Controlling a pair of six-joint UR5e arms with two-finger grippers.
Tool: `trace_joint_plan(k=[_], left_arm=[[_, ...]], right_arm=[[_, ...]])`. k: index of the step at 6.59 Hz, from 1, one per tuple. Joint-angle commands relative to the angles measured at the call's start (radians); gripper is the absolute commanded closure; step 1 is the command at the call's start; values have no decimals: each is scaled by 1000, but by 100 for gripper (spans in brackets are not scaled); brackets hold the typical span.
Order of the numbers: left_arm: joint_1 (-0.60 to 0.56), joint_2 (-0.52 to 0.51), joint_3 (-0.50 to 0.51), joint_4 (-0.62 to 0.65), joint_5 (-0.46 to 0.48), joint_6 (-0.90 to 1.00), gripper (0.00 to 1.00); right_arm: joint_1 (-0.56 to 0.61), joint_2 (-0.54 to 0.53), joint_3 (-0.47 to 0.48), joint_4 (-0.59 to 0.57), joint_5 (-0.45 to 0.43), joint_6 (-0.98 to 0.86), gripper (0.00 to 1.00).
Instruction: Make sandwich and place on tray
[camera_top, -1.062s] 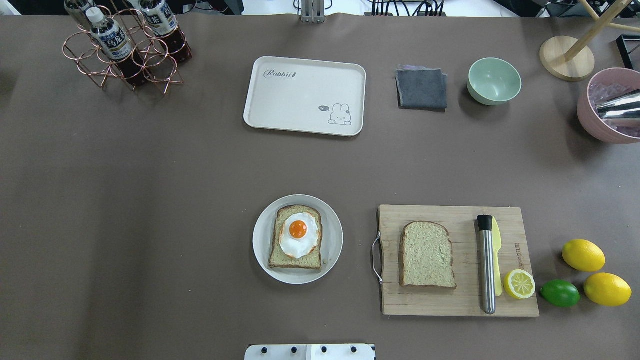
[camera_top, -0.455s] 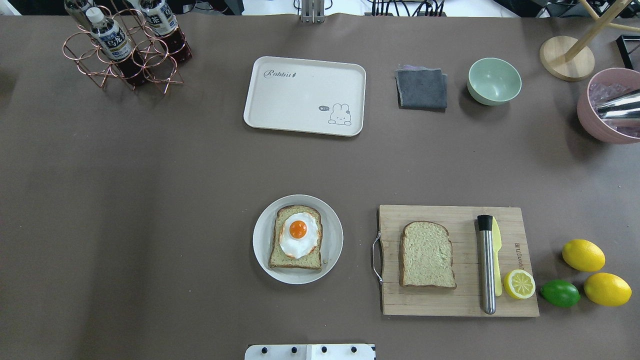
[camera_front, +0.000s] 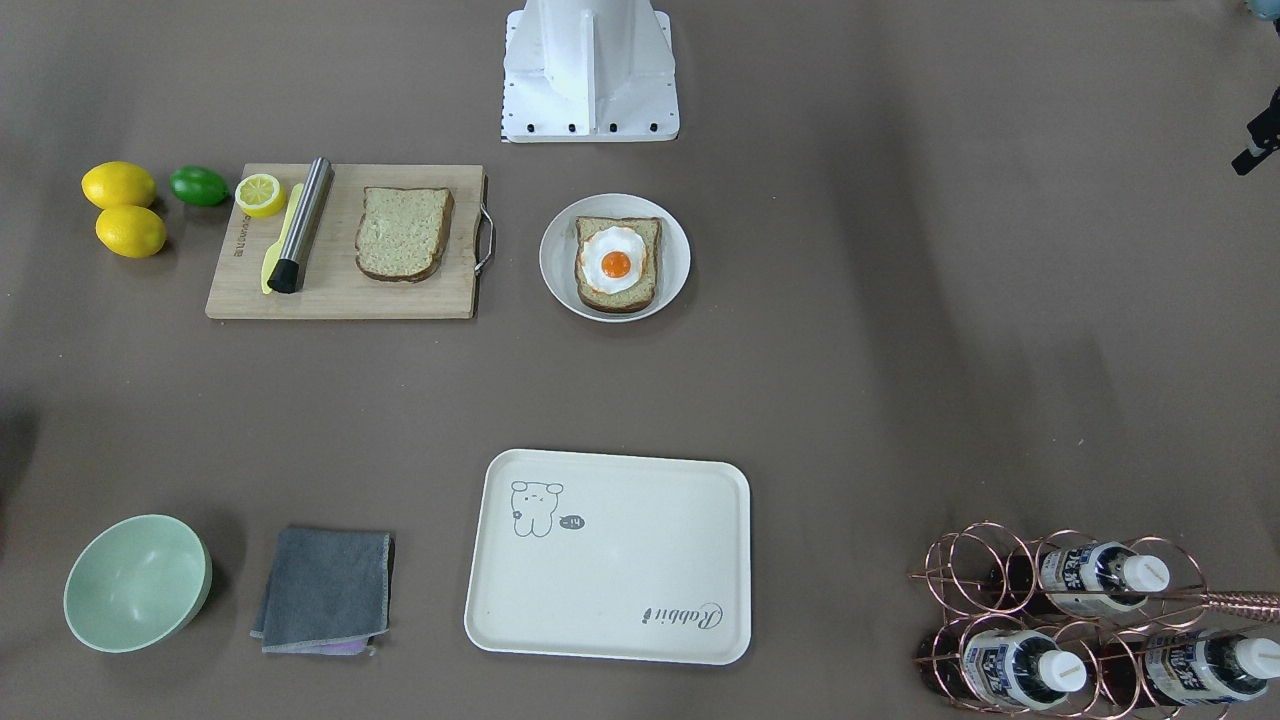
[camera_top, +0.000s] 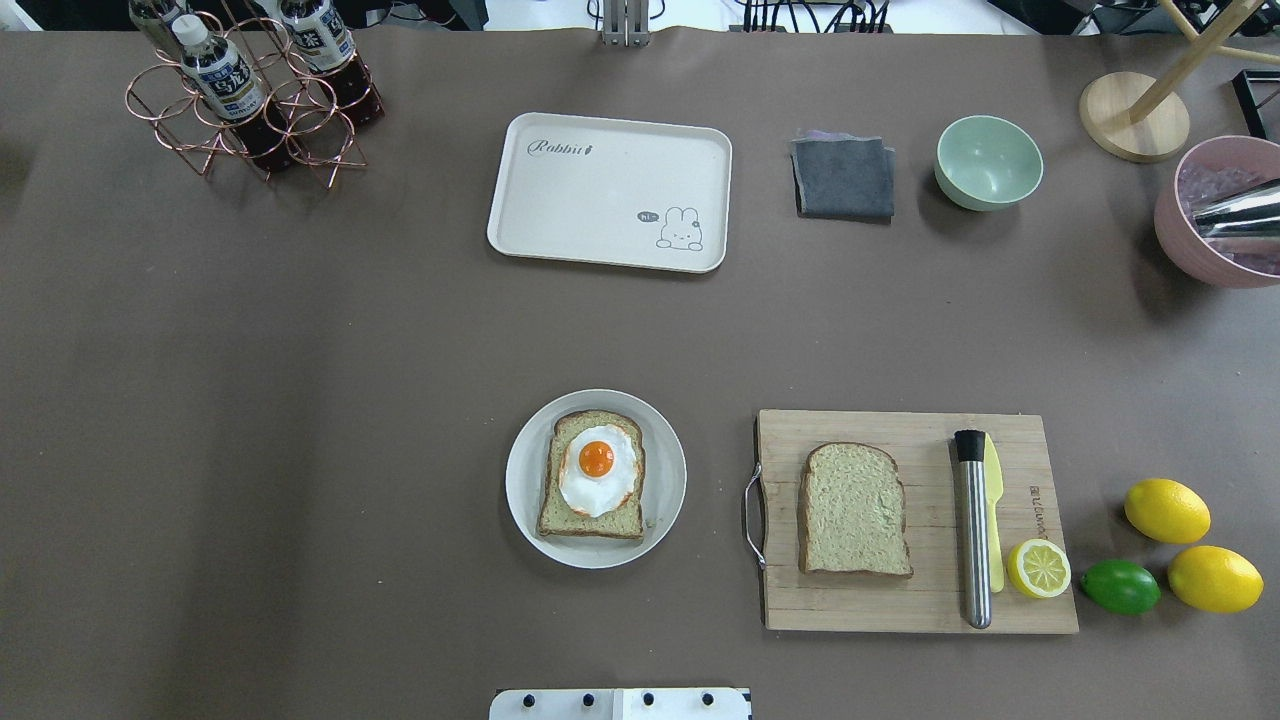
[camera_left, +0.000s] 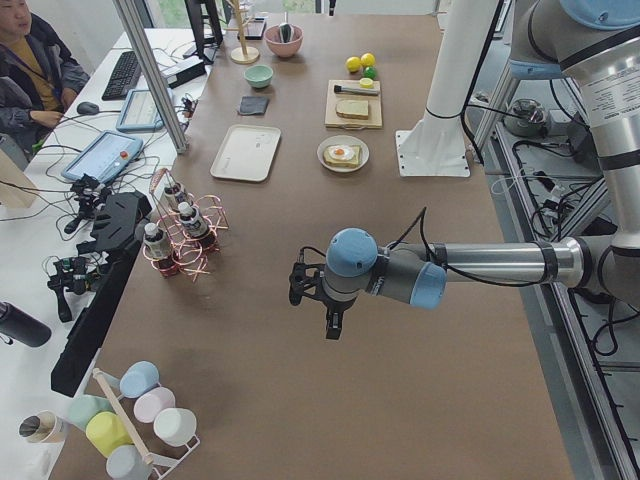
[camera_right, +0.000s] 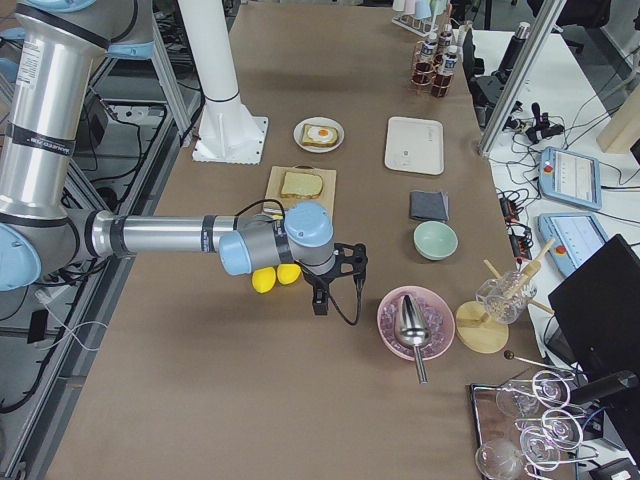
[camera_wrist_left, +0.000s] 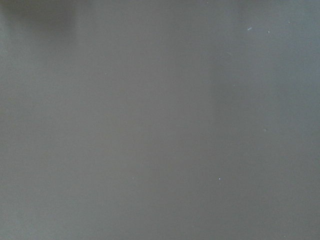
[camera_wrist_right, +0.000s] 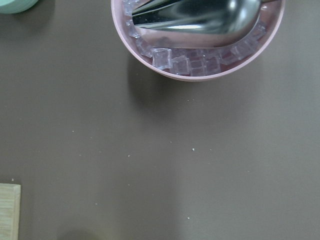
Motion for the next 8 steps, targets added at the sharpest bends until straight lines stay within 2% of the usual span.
trace_joint_plan(k=[1, 3, 4, 5, 8], left_arm=[[0, -6, 2, 2, -2, 0, 2], [2, -5, -3, -1, -5, 1, 2], [3, -14, -2, -1, 1, 0, 2], [6, -27, 3, 2, 1, 0, 2], [9, -38, 12, 3, 1, 0, 2]], right_arm=[[-85, 16, 59, 1, 15, 149, 2], [-200, 89, 97, 17, 11, 357, 4], [-280, 132, 102, 77, 3, 524, 6], [-373, 187, 104, 117, -35, 673, 7], [-634, 269, 157, 131, -173, 924, 12]])
